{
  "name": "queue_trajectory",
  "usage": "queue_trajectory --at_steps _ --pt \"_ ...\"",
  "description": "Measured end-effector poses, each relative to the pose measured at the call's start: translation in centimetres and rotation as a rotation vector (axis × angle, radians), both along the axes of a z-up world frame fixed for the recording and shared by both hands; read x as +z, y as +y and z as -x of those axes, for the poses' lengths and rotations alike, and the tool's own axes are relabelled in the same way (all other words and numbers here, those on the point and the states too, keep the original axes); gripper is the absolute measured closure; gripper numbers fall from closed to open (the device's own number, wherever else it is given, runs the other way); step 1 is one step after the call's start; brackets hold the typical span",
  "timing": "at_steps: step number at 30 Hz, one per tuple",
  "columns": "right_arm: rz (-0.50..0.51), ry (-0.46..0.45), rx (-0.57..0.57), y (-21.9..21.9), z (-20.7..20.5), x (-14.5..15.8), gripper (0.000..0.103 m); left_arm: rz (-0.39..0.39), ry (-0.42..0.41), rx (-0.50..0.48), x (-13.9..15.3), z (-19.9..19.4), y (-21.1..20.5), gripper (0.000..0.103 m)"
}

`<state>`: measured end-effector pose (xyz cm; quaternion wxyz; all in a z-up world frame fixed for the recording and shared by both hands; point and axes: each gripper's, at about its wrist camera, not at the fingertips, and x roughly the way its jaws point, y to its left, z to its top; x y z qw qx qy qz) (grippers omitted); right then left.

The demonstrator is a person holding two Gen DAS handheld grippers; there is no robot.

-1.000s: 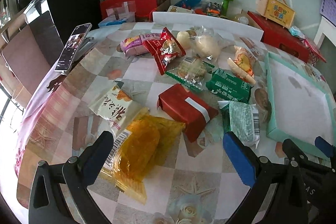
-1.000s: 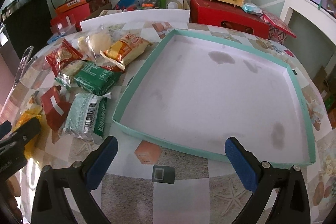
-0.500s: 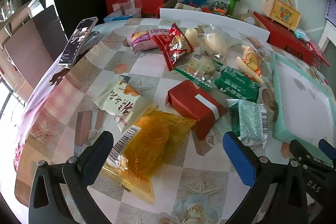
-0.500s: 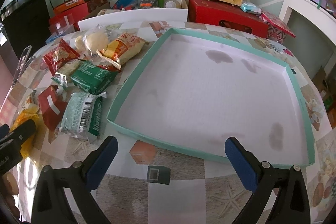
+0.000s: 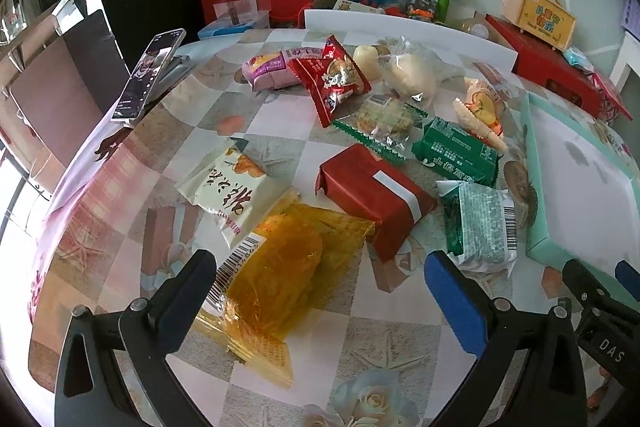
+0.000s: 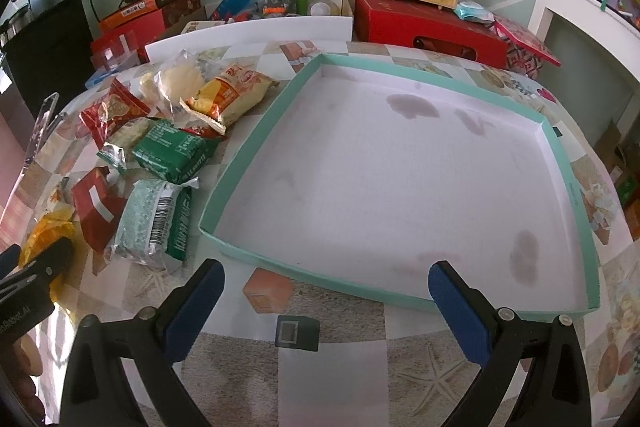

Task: Organize snacks
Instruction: 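Move both grippers toward the snack pile, then grasp the yellow bread bag with the left gripper while the right grasps the green striped pack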

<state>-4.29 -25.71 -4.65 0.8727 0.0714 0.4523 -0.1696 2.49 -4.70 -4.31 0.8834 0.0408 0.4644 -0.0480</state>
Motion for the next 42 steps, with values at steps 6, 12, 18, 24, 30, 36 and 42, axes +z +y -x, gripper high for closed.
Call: queue_trajectory --at_steps 6,12,18,24,30,36,42 --pt "0.002 0.001 0.000 0.0 0.0 0.0 0.000 0.002 0.006 0.004 -0.1 0.0 0.1 0.000" --pt "0.003 0.001 0.000 -0.1 0.0 0.0 0.000 0.002 0.010 0.007 -0.2 -0.1 0.2 0.000" --pt "0.011 -0.021 0.009 0.2 0.1 0.4 0.000 0.009 0.012 0.012 -0.1 -0.1 0.4 0.000" --pt "0.065 -0.144 0.134 3.3 0.3 2.7 0.000 0.066 0.019 0.077 0.4 -0.4 2.2 0.000" --pt "0.053 -0.146 0.248 6.8 -0.5 2.6 0.000 0.062 0.041 0.118 0.0 -0.6 3.6 0.000" --pt "-0.008 -0.167 0.324 9.1 -1.0 2.2 0.000 0.071 0.060 0.159 -0.8 -1.1 5.0 0.000" --pt "-0.031 -0.147 0.359 10.2 -1.9 1.2 0.000 0.117 0.071 0.171 -1.3 -1.4 5.9 0.009"
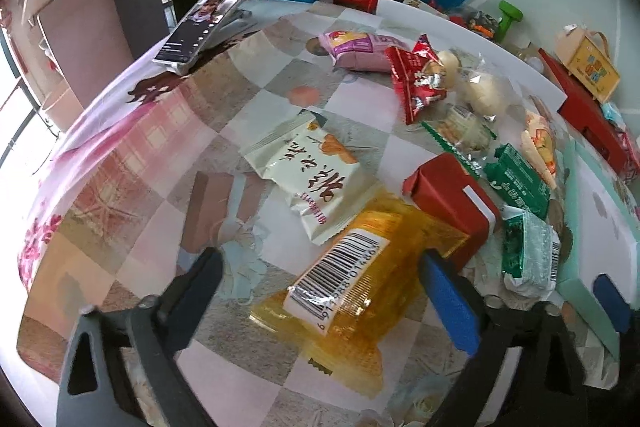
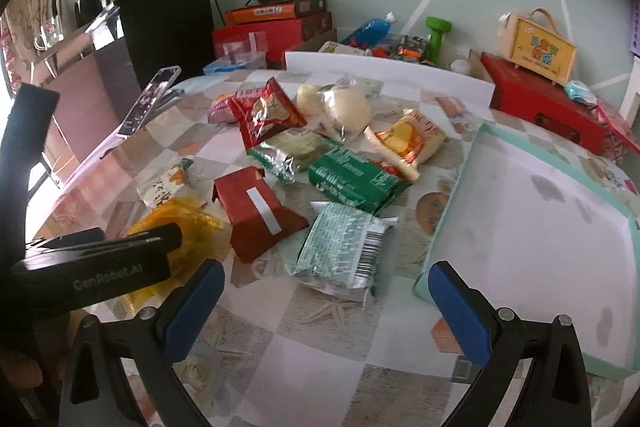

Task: Organize snacks
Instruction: 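Grasp the yellow bread bag with the left gripper while the right grasps the green striped pack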

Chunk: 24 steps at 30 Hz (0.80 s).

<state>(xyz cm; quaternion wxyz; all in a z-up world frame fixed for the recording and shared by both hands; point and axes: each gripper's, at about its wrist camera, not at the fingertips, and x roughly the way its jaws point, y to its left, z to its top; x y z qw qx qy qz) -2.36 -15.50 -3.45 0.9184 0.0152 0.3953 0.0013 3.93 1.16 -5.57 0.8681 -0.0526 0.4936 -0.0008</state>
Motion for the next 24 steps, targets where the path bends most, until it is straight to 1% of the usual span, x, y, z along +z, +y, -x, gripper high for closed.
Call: queue_trajectory --at_steps 3,5,7,9,11,13,14,16,17,19,21,23,24 --pt "-0.003 0.006 -0.011 -0.1 -0.5 -0.4 0.000 0.026 0.006 -0.033 -0.1 0.0 -0.5 0.017" --pt "-0.011 0.005 -0.009 -0.2 -0.7 -0.6 0.000 0.046 0.007 -0.041 -0.2 -0.1 -0.6 0.024" --pt "-0.023 0.007 -0.007 -0.2 -1.0 -0.8 0.000 0.071 0.012 -0.046 -0.3 -0.1 -0.4 0.034" --pt "-0.035 0.007 -0.004 -0.1 -1.3 -1.0 0.000 0.082 0.014 -0.037 -0.4 -0.2 -0.1 0.037" --pt "-0.050 0.004 0.002 -0.2 -1.4 -1.1 0.003 0.095 0.017 -0.025 -0.5 -0.3 0.2 0.038" --pt "-0.061 0.002 -0.002 -0.3 -1.6 -1.2 0.014 0.110 0.022 -0.014 -0.6 -0.3 0.6 0.038" --pt "-0.059 0.003 -0.009 -0.3 -1.7 -1.3 0.017 0.116 0.026 -0.008 -0.7 -0.4 0.7 0.038" --pt "-0.055 0.009 -0.027 -0.5 -2.0 -1.5 0.026 0.125 0.032 -0.002 -0.8 -0.4 0.9 0.038" --pt "-0.055 0.016 -0.037 -0.6 -2.2 -1.7 0.029 0.128 0.034 0.000 -0.9 -0.5 1.0 0.038" --pt "-0.042 0.033 -0.054 -0.8 -2.6 -2.1 0.037 0.132 0.037 0.000 -0.9 -0.5 1.1 0.038" --pt "-0.030 0.052 -0.072 -1.1 -2.9 -2.6 0.042 0.130 0.038 -0.003 -1.0 -0.5 1.1 0.038" --pt "-0.040 0.064 -0.078 -1.4 -3.2 -2.9 0.042 0.113 0.038 -0.011 -0.9 -0.5 1.0 0.038" --pt "-0.040 0.067 -0.082 -1.4 -3.2 -3.0 0.045 0.103 0.040 -0.016 -1.0 -0.5 0.9 0.038"
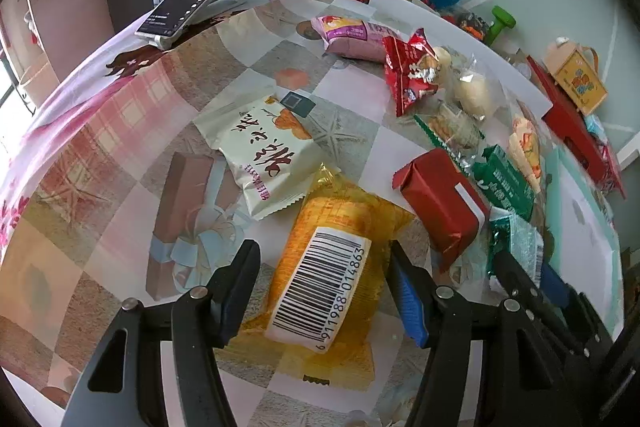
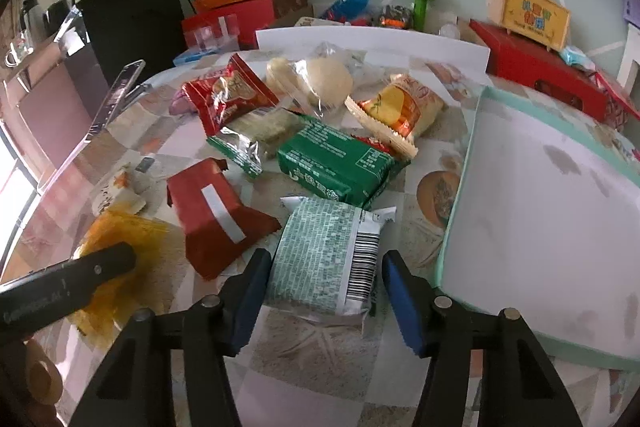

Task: Organize snacks
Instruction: 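Grasp the yellow bread bag with the left gripper while the right grasps the green striped pack, then carry both packs over the white tray and open both grippers to drop them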

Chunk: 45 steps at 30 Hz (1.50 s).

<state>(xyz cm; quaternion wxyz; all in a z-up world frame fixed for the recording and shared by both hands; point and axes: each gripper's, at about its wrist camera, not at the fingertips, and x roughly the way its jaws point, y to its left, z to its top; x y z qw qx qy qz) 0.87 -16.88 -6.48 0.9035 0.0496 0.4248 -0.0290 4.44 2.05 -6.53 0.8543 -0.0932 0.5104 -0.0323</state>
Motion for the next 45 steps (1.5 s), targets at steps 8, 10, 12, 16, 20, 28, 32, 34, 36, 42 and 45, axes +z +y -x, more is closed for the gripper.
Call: queue_trajectory --at_steps 8,10,12,16,20,28,32,34,36,42,45 --pt "0.035 0.022 -0.008 0.5 -0.4 -0.7 0.047 -0.079 0.014 -0.045 -0.5 -0.3 -1.2 0.038" --pt "0.051 0.024 -0.007 0.7 -0.5 -0.8 0.047 -0.102 0.011 -0.055 -0.6 -0.3 -1.6 0.038" --pt "0.069 0.024 -0.003 0.9 -0.5 -0.9 0.047 -0.121 0.007 -0.061 -0.6 -0.2 -1.9 0.038" --pt "0.080 0.023 -0.001 0.9 -0.5 -0.9 0.046 -0.133 0.000 -0.070 -0.5 -0.2 -2.1 0.043" --pt "0.091 0.021 0.000 1.1 -0.5 -1.0 0.045 -0.150 -0.003 -0.074 -0.5 -0.2 -2.5 0.044" --pt "0.088 0.019 -0.004 1.0 -0.6 -1.0 0.048 -0.173 -0.013 -0.077 -0.4 -0.1 -3.0 0.054" --pt "0.075 0.010 -0.005 0.7 -0.5 -0.7 0.051 -0.146 -0.027 -0.081 0.0 0.0 -2.8 0.059" --pt "0.070 -0.006 -0.009 0.6 -0.2 -0.2 0.051 -0.133 -0.042 -0.072 0.3 0.1 -2.6 0.060" --pt "0.061 -0.039 -0.016 0.2 0.2 0.6 0.051 -0.128 -0.066 -0.064 0.9 0.2 -2.4 0.060" --pt "0.039 -0.149 -0.048 -0.6 1.3 3.1 0.051 -0.062 -0.174 -0.075 3.2 1.0 -2.3 0.060" --pt "0.027 -0.184 -0.065 -1.1 1.6 3.9 0.051 -0.058 -0.206 -0.091 3.9 1.1 -2.6 0.060"
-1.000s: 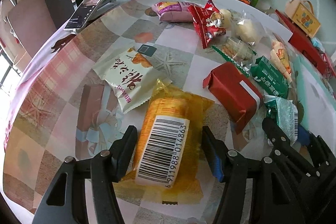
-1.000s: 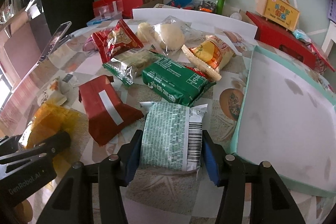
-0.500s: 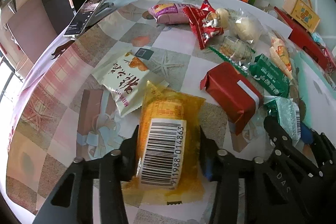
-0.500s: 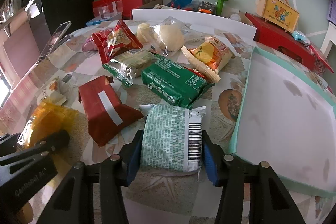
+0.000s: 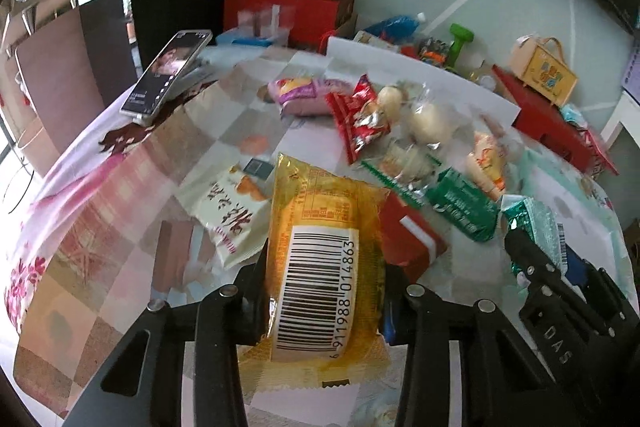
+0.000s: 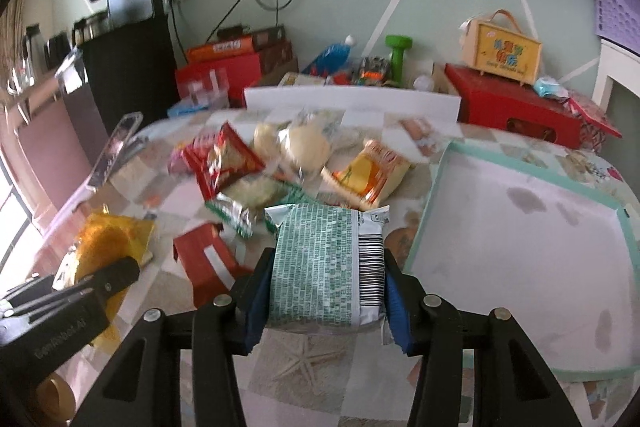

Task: Organize snacks
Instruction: 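Carry both packs over the white tray and open both grippers to drop them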

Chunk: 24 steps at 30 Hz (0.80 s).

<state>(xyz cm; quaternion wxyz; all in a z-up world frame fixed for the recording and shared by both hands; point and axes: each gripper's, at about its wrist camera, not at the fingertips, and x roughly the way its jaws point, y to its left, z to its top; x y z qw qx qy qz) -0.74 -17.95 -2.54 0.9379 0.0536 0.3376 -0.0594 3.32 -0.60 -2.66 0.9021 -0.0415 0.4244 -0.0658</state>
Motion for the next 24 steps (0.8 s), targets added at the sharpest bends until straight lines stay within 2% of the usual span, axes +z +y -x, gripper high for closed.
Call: queue_trajectory --at_steps 4,7,11,18,21,24 --pt "-0.015 -0.027 -0.029 -1.2 0.5 0.9 0.051 0.004 -0.033 -0.021 0.6 0.2 -0.6 0.060" --pt "0.010 -0.042 -0.069 -2.5 0.8 1.3 0.051 0.005 -0.070 -0.047 1.3 0.3 -1.5 0.060" --pt "0.057 -0.057 -0.189 -5.7 1.6 1.9 0.051 0.003 -0.115 -0.119 2.6 0.3 -3.8 0.060" --pt "-0.007 -0.081 -0.435 -13.4 4.7 2.5 0.051 -0.016 -0.167 -0.274 4.8 0.5 -9.6 0.060" --pt "0.018 -0.045 -0.564 -15.9 5.6 2.4 0.051 -0.021 -0.174 -0.354 5.3 0.5 -12.9 0.060" --pt "-0.007 -0.010 -0.667 -18.4 6.9 1.8 0.051 -0.025 -0.161 -0.427 5.1 0.7 -16.0 0.060"
